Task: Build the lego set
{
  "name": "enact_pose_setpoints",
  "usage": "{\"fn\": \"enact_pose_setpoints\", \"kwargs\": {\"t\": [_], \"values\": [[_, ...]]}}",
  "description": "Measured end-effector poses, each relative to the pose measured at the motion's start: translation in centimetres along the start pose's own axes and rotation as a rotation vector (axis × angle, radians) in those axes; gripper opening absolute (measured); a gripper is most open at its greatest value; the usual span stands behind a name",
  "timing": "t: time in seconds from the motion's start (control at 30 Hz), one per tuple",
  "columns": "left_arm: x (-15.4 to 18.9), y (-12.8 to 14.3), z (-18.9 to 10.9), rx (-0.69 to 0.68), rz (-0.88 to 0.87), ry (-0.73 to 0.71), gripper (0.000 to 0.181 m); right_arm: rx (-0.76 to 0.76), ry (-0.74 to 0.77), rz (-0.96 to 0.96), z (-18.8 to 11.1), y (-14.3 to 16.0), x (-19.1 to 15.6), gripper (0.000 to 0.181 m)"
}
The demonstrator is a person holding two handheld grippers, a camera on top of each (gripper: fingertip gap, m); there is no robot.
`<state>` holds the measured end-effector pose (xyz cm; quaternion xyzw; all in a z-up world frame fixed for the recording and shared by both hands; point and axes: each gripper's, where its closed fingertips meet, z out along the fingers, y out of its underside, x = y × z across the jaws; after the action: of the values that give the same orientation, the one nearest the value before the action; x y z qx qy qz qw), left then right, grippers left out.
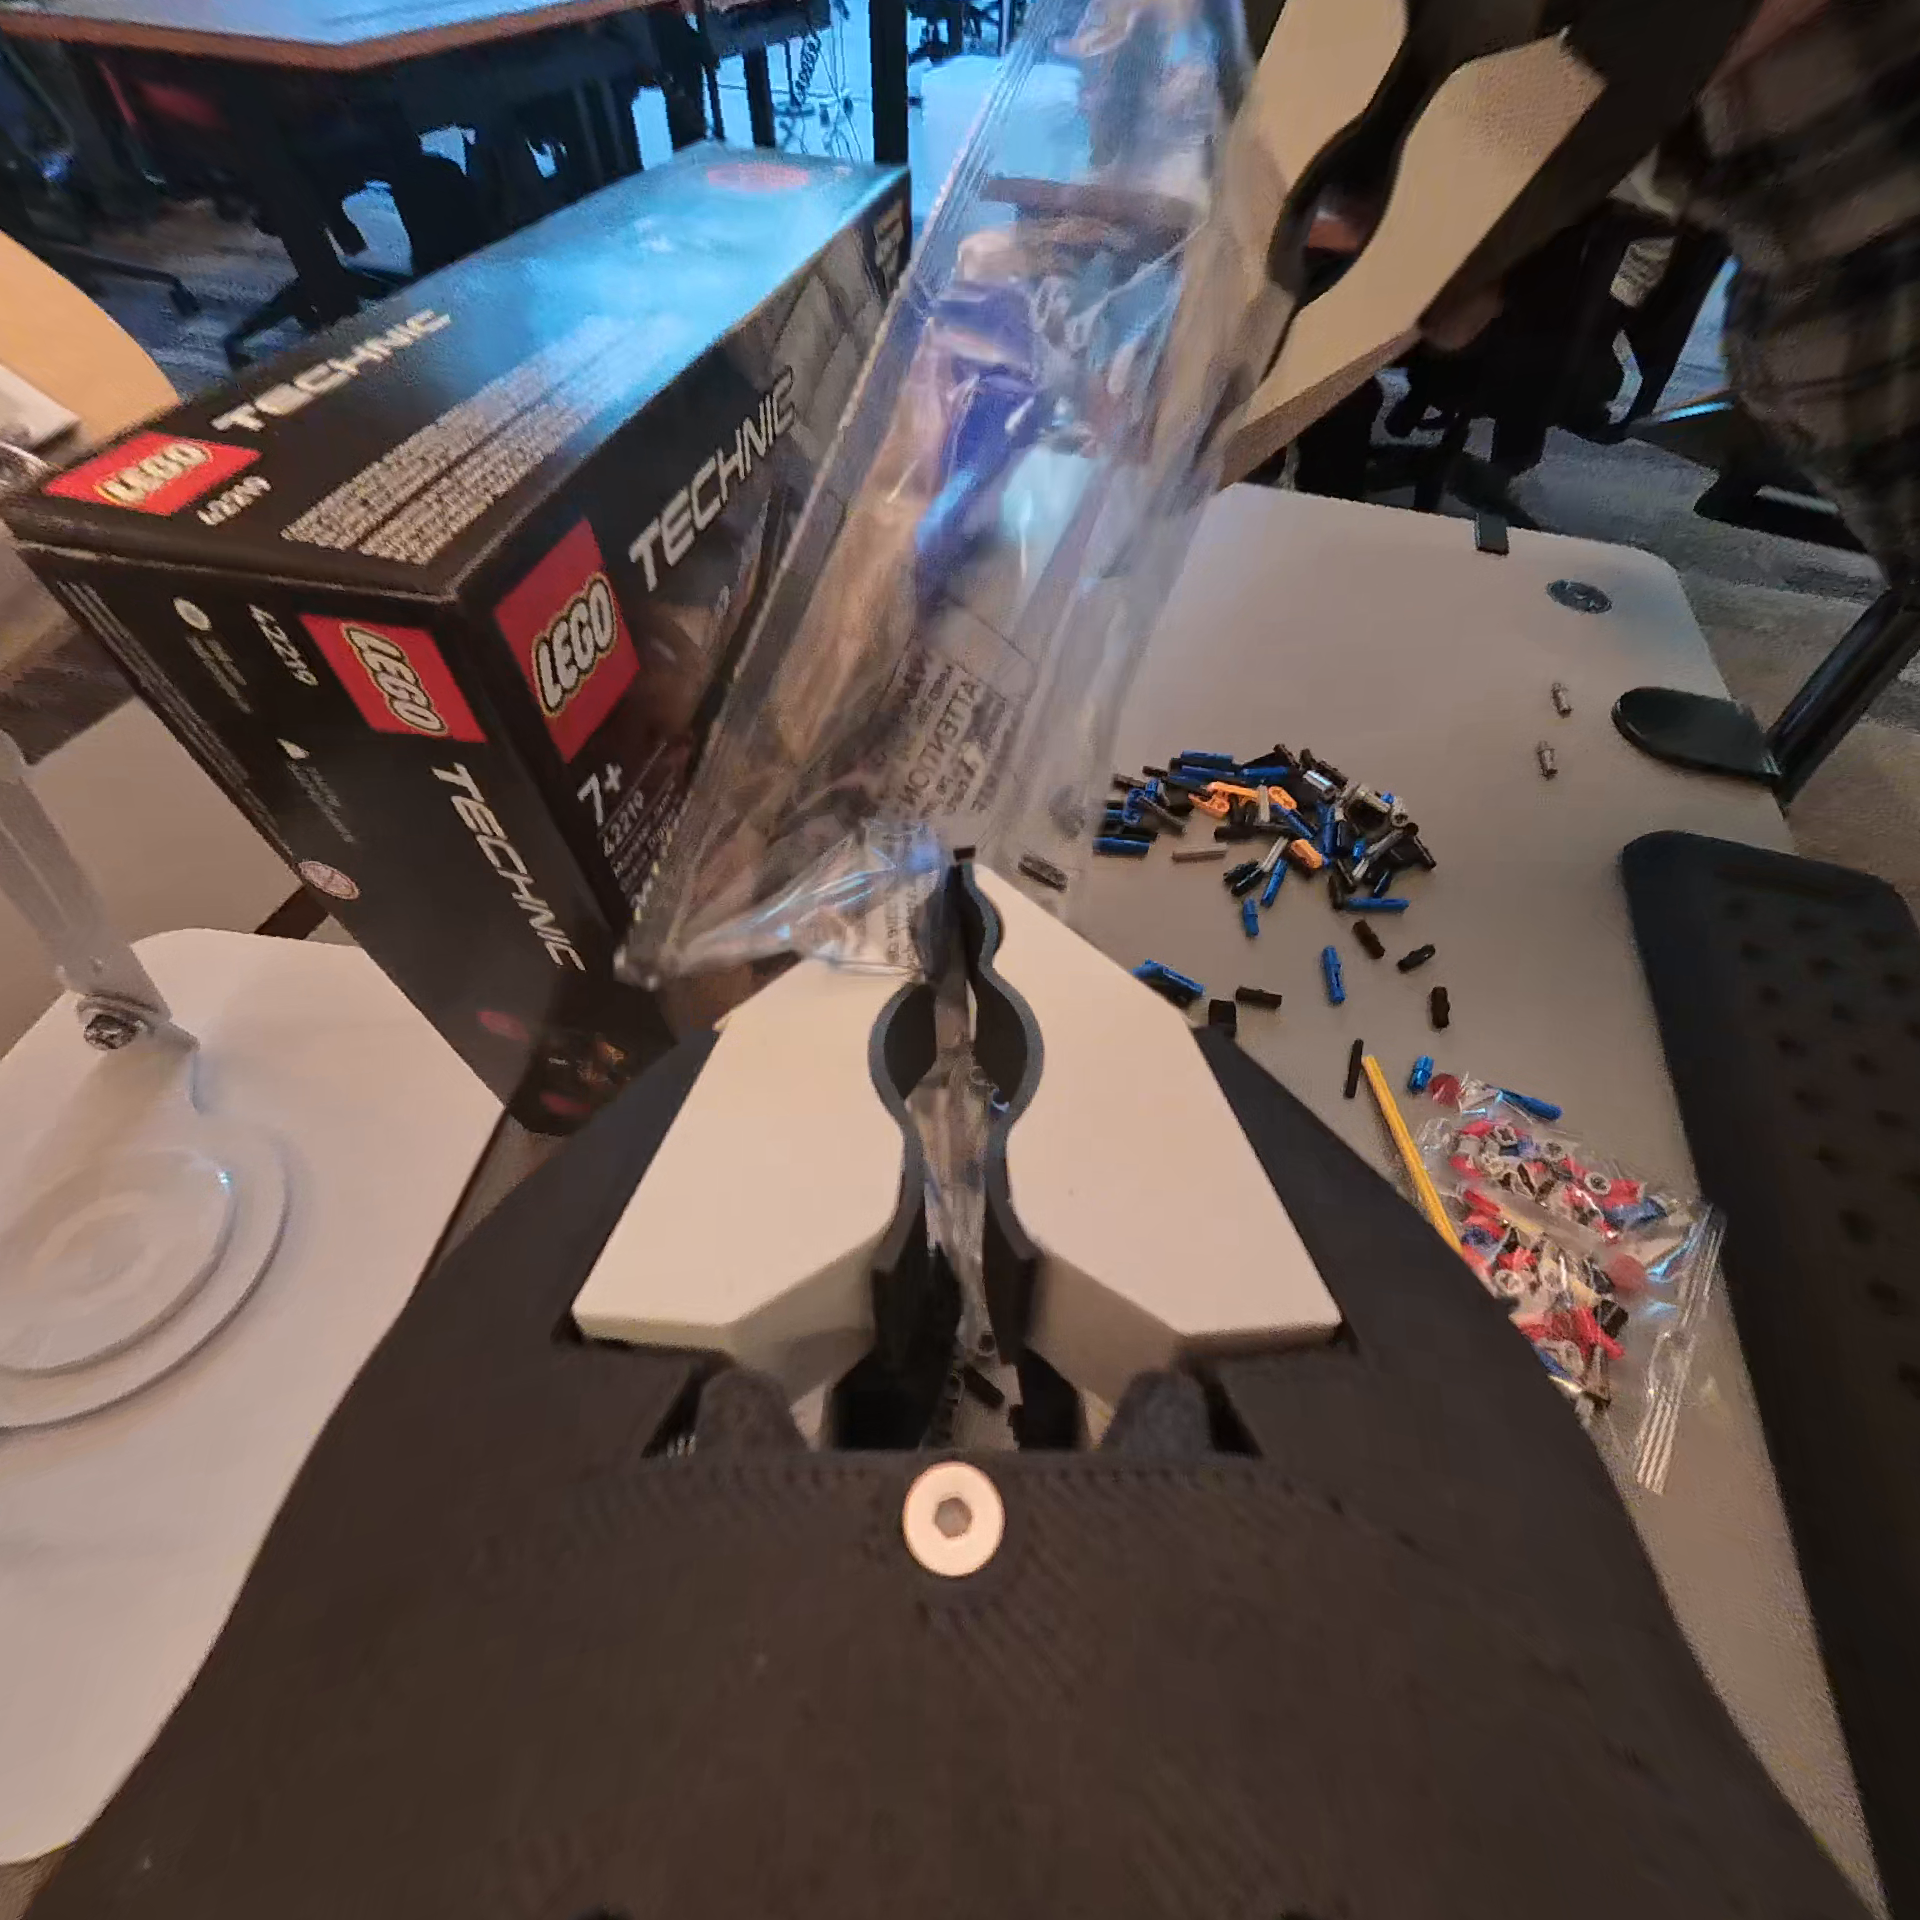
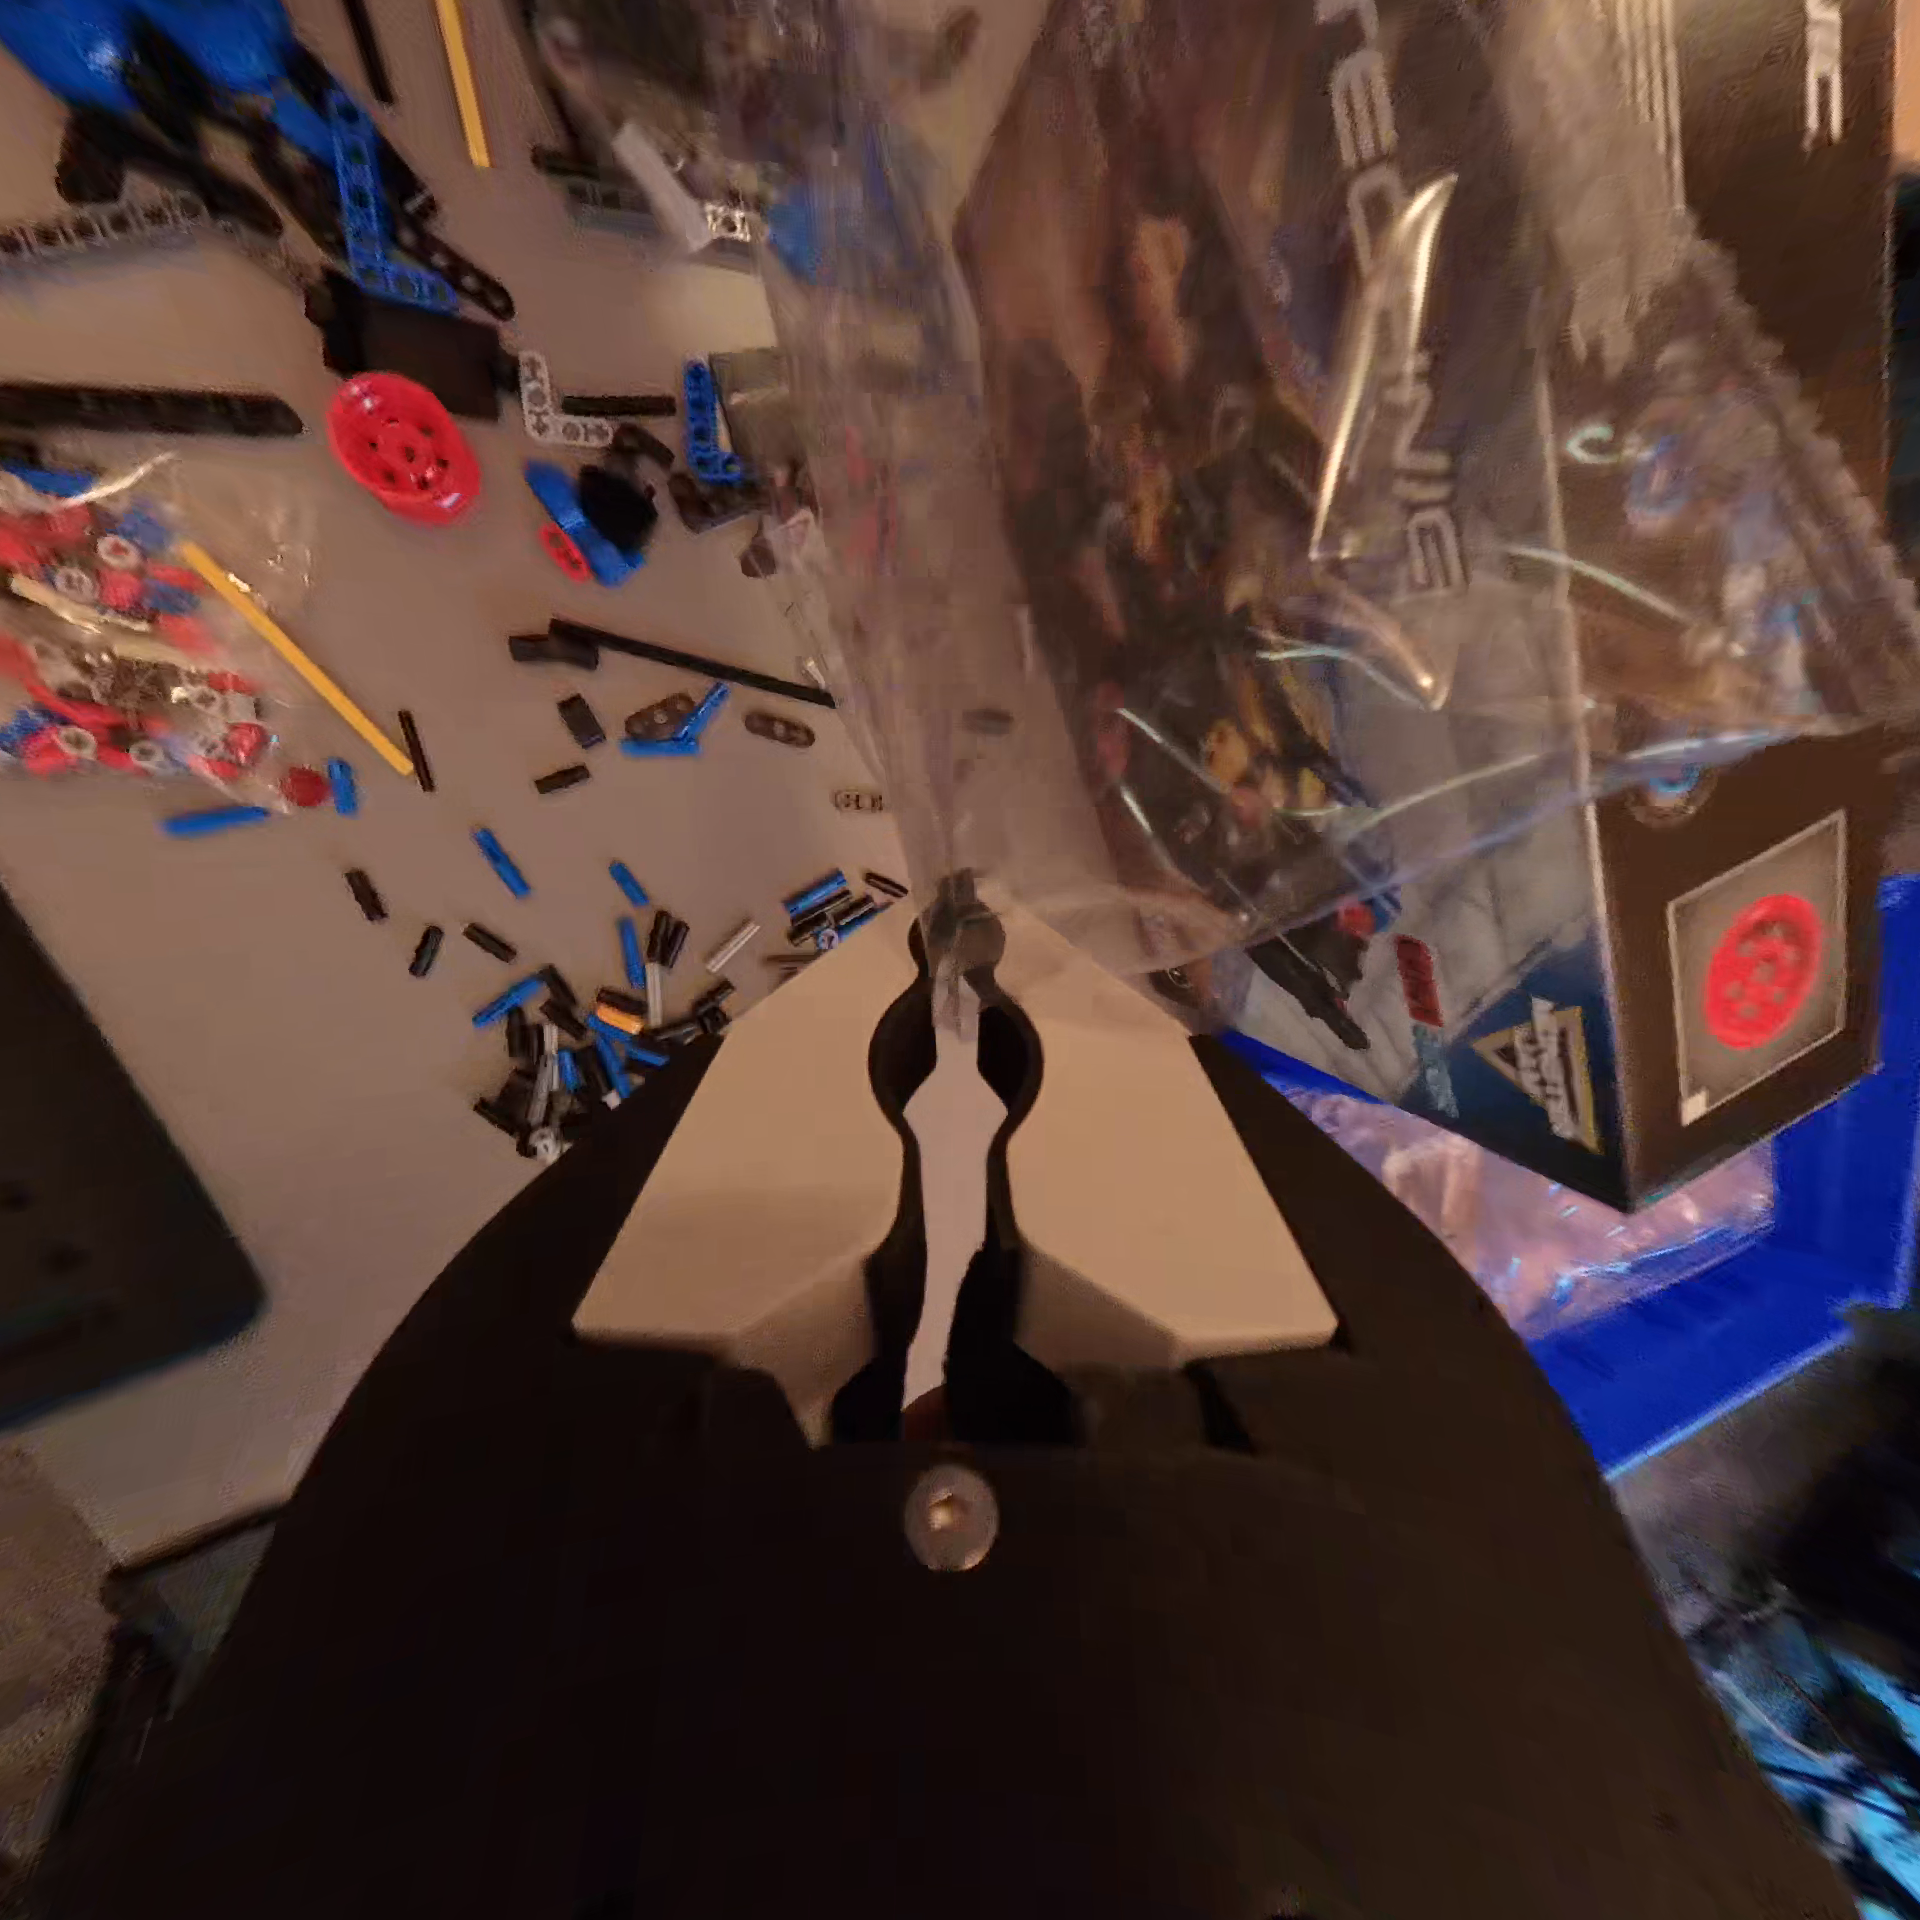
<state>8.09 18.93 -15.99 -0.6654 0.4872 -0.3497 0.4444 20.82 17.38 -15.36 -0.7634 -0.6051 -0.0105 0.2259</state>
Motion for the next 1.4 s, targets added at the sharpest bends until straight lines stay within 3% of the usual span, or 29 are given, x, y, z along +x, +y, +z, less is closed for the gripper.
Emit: {"fn": "enact_pose_setpoints", "kwargs": {"t": [0.1, 0.17, 0.23, 0.4, 0.77, 0.8, 0.9, 1.0, 1.07, 1.17, 1.27, 1.4], "values": [[-0.1, 0.6, 0.3, -0.024, 0.013, -0.006, 0.0, -0.053, 0.054, -0.076, -0.7, -1.1, 0.3, 0.0], [0.1, 0.7, 0.4, -0.023, 0.013, -0.003, 0.0, 0.023, 0.019, -0.078, -1.3, -3.1, -0.2, 0.0], [-0.1, 0.8, 0.3, -0.022, 0.001, -0.007, 0.0, -0.06, 0.051, -0.121, -1.0, -2.2, 0.5, 0.0], [-0.6, 1.4, -0.1, -0.015, -0.027, -0.012, 0.0, -0.086, 0.043, -0.114, -0.8, -1.6, 0.5, 0.0], [-0.8, -0.1, -1.5, 0.051, -0.101, 0.056, 0.0, 0.1, -0.097, 0.07, -1.0, -0.7, 0.6, 0.0], [-0.7, -0.5, -1.6, 0.056, -0.1, 0.064, 0.0, 0.109, -0.077, 0.07, -1.0, -0.4, 0.9, 0.006], [-0.3, -1.6, -1.8, 0.075, -0.074, 0.077, 0.0, 0.201, 0.011, 0.023, -2.1, -1.6, 1.4, 0.053], [0.7, -2.9, -1.9, 0.087, -0.019, 0.115, 0.0, 0.277, 0.066, 0.013, -2.8, -3.3, 1.9, 0.06], [1.6, -3.6, -1.6, 0.06, 0.062, 0.133, 0.0, 0.335, 0.191, -0.028, -3.6, -4.7, 3.5, 0.059], [2.9, -5.1, -1.1, 0.005, 0.215, 0.116, 0.0, 0.325, 0.375, -0.11, -6.1, -5.7, 5.6, 0.062], [3.6, -7.6, -0.5, -0.03, 0.352, 0.073, 0.0, 0.335, 0.413, -0.151, -9.1, -6.6, 6.3, 0.079], [3.6, -11.3, 0.1, -0.027, 0.433, 0.02, 0.0, 0.149, 0.462, -0.144, -11.7, -3.2, 7.6, 0.099]]}}
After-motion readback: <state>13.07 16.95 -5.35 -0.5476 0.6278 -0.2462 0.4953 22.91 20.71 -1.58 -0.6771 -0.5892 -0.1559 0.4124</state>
